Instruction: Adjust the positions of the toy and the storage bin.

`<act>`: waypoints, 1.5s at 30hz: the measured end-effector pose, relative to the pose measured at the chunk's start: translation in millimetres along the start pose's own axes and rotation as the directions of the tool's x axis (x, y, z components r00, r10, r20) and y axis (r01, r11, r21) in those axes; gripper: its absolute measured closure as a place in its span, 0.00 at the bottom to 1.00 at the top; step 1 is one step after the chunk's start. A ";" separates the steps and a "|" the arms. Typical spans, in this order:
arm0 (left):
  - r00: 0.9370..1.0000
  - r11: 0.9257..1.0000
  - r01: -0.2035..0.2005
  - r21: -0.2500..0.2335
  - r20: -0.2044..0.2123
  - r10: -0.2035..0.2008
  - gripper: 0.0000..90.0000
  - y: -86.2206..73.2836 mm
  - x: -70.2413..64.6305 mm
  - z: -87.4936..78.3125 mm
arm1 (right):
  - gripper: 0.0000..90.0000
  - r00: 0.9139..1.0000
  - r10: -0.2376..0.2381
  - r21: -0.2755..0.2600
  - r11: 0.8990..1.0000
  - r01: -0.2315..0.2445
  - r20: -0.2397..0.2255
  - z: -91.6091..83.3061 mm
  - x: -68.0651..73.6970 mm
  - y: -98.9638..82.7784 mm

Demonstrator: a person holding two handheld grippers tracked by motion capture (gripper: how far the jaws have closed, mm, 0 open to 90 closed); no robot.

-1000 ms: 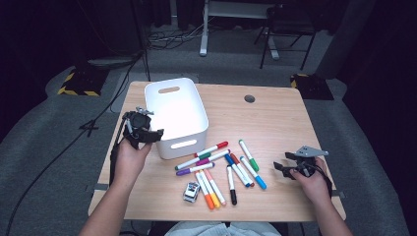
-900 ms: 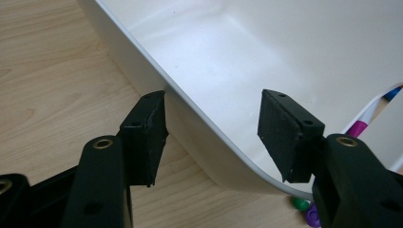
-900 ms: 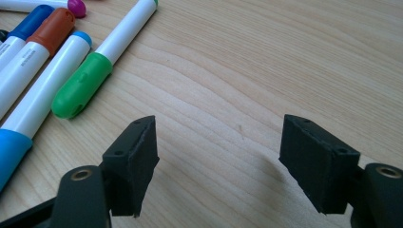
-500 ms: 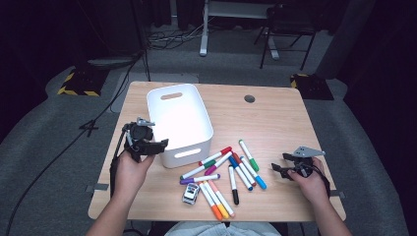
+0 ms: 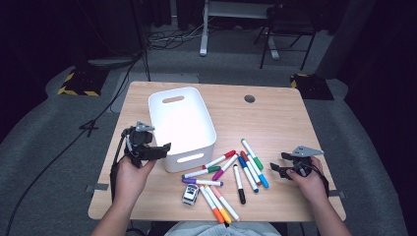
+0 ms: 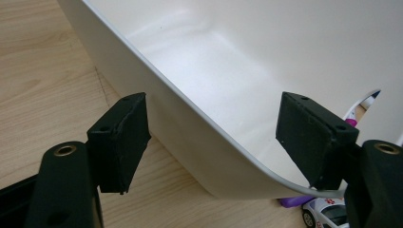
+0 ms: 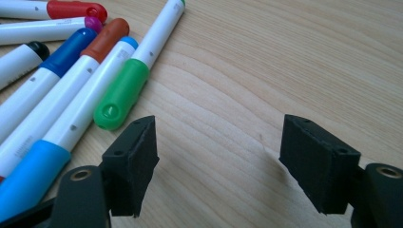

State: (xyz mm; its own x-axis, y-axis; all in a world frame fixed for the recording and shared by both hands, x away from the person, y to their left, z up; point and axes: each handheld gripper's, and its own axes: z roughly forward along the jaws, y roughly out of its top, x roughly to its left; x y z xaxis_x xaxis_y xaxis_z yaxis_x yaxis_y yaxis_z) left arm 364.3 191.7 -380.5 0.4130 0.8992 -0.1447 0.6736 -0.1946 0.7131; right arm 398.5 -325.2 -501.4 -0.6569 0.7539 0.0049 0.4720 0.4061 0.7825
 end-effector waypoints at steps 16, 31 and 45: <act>0.999 0.982 -0.045 -0.184 -0.011 0.043 0.28 -56.1 14.0 -46.2 | 0.32 0.999 -0.006 -0.021 1.000 0.005 -0.051 28.3 2.3 37.4; 0.997 0.992 0.005 -0.126 -0.071 -0.014 0.28 -106.2 49.9 -17.0 | 0.47 0.997 0.045 0.014 0.999 -0.045 -0.060 36.5 8.6 27.8; 0.995 0.994 -0.003 -0.113 -0.100 -0.008 0.28 -114.2 60.1 -10.4 | 0.65 0.997 0.056 -0.016 0.998 -0.057 -0.045 36.9 -3.0 46.3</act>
State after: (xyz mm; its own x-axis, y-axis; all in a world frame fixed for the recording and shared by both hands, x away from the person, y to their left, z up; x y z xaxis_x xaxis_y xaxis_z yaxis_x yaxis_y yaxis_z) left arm 305.8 272.0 -463.5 0.3437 0.9356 -0.0811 0.5989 -0.1519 0.7863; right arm 444.0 -289.7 -488.2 -0.6551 0.7516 0.0771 0.4995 0.3542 0.7906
